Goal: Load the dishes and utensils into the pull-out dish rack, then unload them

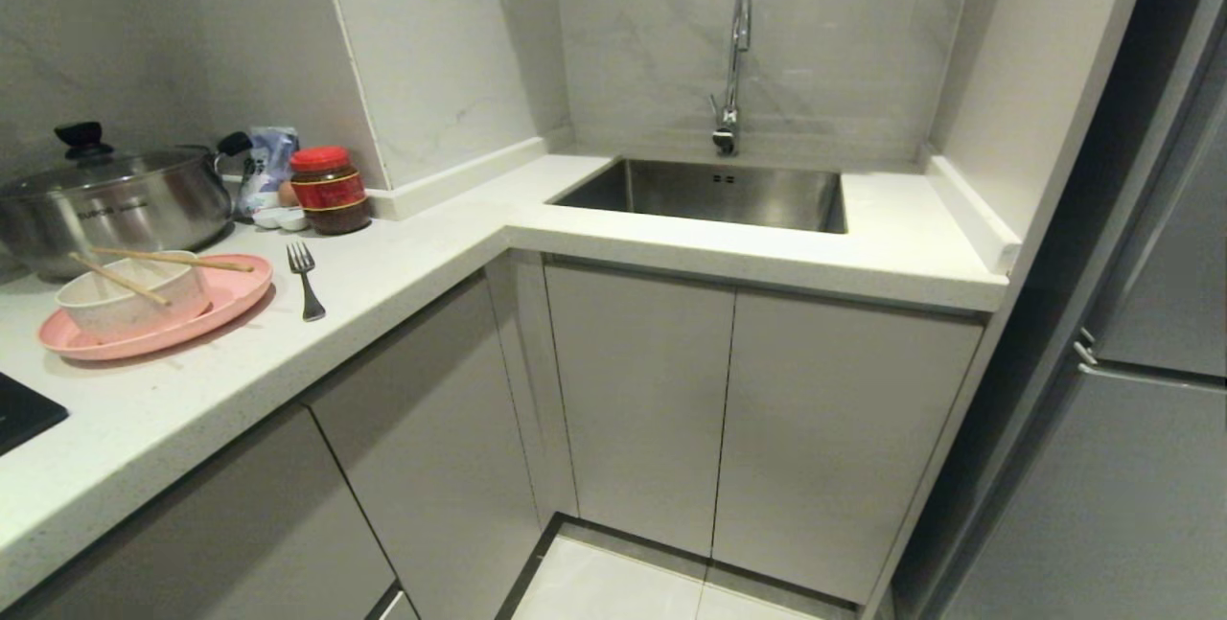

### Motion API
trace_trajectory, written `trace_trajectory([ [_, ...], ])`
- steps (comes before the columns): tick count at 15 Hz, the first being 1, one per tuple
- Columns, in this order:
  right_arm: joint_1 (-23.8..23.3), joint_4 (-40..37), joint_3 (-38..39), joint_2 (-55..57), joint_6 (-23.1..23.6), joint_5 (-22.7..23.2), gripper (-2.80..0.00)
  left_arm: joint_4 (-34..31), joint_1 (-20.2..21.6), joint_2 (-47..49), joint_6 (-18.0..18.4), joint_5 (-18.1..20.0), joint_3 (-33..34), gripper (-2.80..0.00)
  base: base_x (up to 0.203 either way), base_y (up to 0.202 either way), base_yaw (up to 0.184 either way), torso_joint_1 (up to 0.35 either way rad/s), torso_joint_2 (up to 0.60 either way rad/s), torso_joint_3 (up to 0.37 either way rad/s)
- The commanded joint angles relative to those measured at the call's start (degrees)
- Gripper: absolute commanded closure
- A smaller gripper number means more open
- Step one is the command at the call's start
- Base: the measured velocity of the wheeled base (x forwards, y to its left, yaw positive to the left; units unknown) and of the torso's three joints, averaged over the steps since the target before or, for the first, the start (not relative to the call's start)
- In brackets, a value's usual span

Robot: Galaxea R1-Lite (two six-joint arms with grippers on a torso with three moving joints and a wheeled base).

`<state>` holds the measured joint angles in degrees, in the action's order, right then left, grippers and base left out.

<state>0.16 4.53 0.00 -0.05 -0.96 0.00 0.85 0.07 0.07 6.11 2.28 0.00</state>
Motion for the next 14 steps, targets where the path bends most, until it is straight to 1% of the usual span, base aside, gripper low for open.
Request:
trace_trajectory([
  [1, 0.02, 0.04, 1.49, 0.05, 0.00, 0.00, 0.00, 0.03, 0.01, 0.03, 0.04, 0.01, 0.70, 0.00, 0.000, 0.000, 0.000, 0.000, 0.00, 0.000],
  [14, 0.02, -0.05, 1.50, 0.05, 0.08, 0.00, 0.00, 0.03, 0.01, 0.10, 0.04, 0.01, 0.70, 0.00, 0.000, 0.000, 0.000, 0.000, 0.00, 0.000],
])
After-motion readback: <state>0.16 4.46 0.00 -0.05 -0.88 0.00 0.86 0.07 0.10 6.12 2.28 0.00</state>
